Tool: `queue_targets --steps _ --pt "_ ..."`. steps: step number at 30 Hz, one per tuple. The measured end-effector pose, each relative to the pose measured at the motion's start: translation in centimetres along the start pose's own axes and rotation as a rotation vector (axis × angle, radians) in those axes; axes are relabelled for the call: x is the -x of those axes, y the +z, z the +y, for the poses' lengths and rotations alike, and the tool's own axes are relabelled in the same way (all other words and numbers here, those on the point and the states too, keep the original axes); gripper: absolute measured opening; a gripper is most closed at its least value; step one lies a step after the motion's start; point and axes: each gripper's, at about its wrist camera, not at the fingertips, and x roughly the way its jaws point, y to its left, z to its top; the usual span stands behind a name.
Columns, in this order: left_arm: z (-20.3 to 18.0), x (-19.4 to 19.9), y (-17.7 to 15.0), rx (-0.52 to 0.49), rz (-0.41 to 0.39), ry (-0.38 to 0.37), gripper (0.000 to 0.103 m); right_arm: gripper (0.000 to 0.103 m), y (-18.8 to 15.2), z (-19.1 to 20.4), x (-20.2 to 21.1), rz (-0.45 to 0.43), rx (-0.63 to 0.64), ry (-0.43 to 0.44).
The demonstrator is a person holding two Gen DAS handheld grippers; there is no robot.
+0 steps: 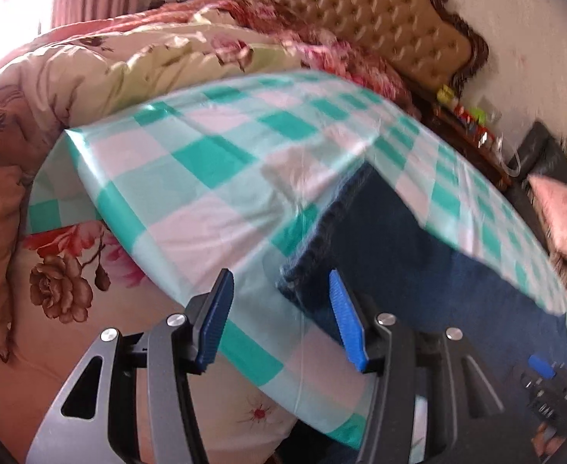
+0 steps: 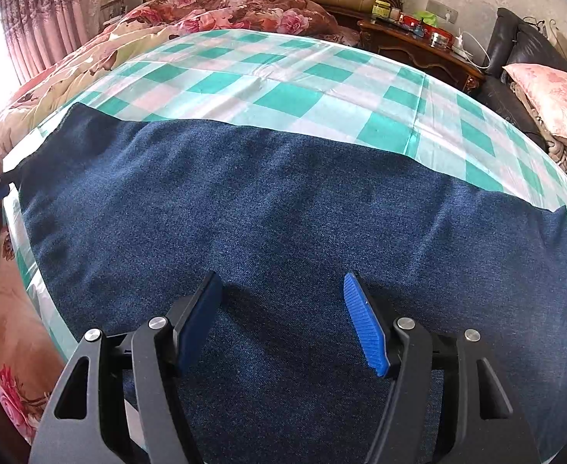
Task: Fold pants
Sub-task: 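Grasp the jeans leg hems with the left tool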
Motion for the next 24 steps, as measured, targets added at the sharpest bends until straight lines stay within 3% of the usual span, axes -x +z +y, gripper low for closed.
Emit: queue_targets --steps 3,6,8,13,17,20,22,24 --pt "-1.1 -0.3 -0.5 -0.081 -0.003 0.038 0.048 0.063 0.0 0.0 0.0 0.000 0.000 0.000" --pt "-1.8 -0.7 -0.5 -0.120 0.017 0.031 0.029 0.063 0.0 0.0 0.0 0.001 -0.001 0.000" --pt "-2.4 -0.9 -0.6 -0.148 0.024 0.054 0.029 0.063 0.0 0.0 0.0 0.000 -0.001 0.000" --pt "-1.4 -0.9 -0.1 -0.052 0.060 0.011 0.029 0.063 0.0 0.0 -0.1 0.003 -0.002 0.002" --pt "-1.4 -1.0 0.1 0.010 0.089 0.032 0.029 0.063 0.0 0.0 -0.1 0.002 -0.002 0.002" --pt "-2.0 -1.5 0.5 -0.002 0.092 0.060 0.028 0.063 0.0 0.0 -0.1 0.004 -0.002 0.002" --pt "-2.2 -1.8 0.8 -0.013 0.094 0.068 0.020 0.064 0.0 0.0 -0.1 0.006 -0.002 0.004" --pt "-1.9 -1.6 1.2 0.009 0.092 0.014 0.015 0.064 0.2 0.0 -0.2 0.013 -0.002 0.006"
